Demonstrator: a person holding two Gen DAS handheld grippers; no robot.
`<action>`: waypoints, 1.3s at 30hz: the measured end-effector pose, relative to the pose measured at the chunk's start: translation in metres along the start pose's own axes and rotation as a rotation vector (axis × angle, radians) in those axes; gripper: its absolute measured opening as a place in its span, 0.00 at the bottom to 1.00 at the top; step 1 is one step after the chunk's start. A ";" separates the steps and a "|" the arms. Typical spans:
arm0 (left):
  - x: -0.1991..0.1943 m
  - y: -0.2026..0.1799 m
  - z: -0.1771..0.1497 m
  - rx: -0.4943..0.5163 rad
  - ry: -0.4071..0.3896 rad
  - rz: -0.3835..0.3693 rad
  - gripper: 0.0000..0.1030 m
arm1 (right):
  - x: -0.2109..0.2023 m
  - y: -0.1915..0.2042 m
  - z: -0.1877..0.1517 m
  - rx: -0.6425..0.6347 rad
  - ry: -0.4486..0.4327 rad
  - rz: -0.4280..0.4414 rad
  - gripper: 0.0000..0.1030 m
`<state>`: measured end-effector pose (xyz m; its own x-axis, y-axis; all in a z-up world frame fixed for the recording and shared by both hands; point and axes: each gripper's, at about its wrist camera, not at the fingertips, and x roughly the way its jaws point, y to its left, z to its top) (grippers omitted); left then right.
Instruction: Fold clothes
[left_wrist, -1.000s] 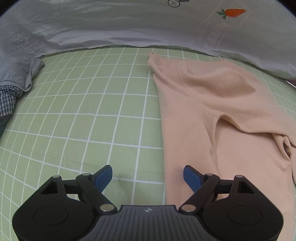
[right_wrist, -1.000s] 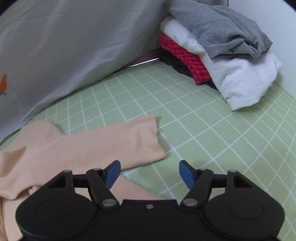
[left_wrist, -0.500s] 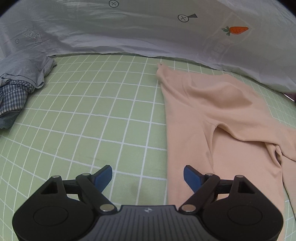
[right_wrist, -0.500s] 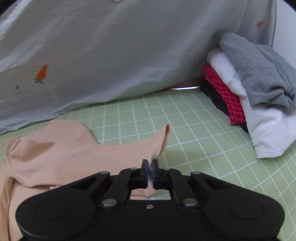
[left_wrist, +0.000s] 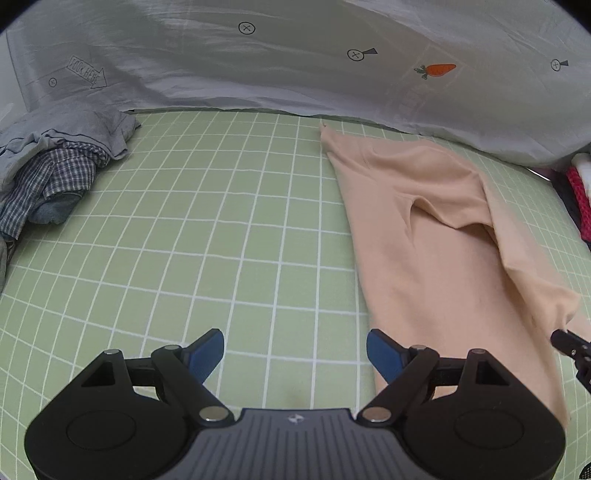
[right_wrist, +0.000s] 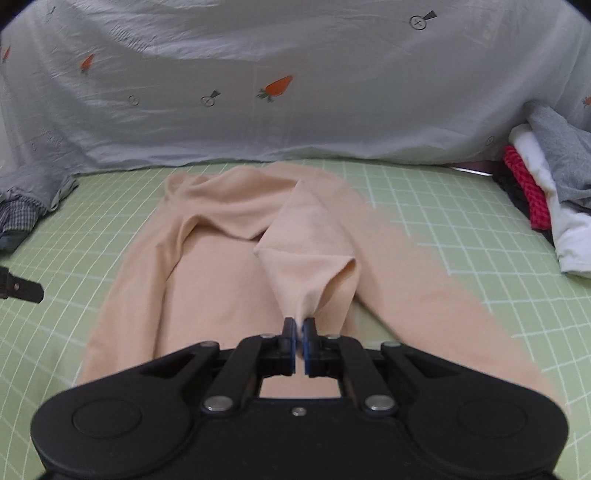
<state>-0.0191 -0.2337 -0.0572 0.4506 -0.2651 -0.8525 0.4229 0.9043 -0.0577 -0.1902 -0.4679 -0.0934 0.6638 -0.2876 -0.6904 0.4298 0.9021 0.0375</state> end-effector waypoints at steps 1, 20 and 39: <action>-0.003 0.002 -0.005 0.007 0.003 -0.003 0.82 | -0.004 0.007 -0.007 -0.001 0.012 0.010 0.04; -0.014 -0.007 -0.052 -0.034 0.040 -0.015 0.82 | -0.053 0.003 -0.052 0.101 0.013 -0.078 0.90; 0.028 -0.130 -0.032 0.061 0.055 -0.149 0.41 | -0.023 -0.130 -0.044 0.225 0.077 -0.238 1.00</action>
